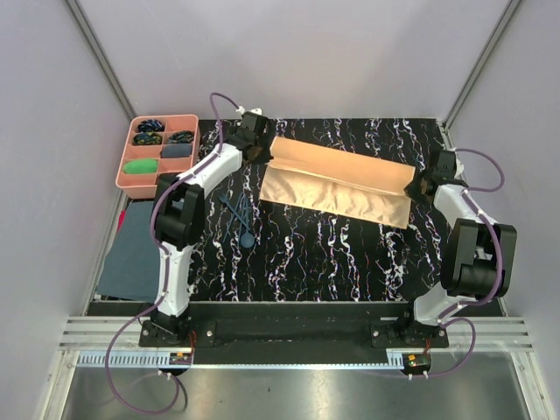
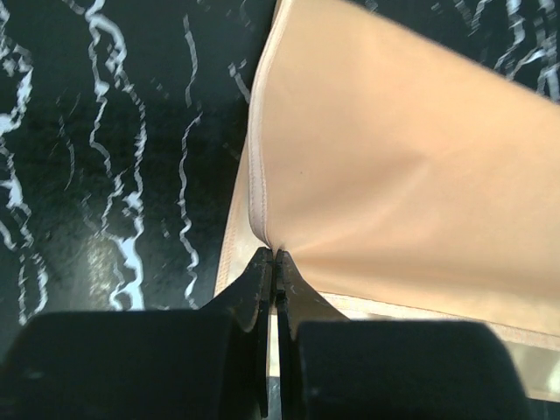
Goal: Fold the napkin into a case and place the utensils inside
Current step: Fold and flatten the napkin at the center of the board.
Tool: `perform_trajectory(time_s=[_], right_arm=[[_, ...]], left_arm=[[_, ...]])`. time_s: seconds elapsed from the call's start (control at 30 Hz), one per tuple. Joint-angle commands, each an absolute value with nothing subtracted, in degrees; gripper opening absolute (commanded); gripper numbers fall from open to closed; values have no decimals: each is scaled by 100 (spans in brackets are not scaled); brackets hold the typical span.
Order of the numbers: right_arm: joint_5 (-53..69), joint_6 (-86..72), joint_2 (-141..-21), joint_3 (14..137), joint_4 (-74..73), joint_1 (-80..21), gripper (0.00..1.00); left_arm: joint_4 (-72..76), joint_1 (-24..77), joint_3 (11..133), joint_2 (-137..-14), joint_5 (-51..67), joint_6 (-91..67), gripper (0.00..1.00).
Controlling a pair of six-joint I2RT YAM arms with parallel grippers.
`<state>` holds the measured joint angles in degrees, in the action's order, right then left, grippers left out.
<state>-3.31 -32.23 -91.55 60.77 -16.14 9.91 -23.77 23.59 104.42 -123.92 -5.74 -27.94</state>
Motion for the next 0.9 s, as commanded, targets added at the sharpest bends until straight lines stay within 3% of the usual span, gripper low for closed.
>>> perform_trajectory(time_s=[0.0, 0.87], right_arm=[[-26, -3410, -9026, 5740, -1740, 1011, 0], [-229, -3120, -9325, 5493, -1837, 1011, 1]], left_arm=[[-2978, 2250, 10407, -12024, -457, -2689, 0], [-3340, 2259, 9975, -12524, 194, -2997, 0]])
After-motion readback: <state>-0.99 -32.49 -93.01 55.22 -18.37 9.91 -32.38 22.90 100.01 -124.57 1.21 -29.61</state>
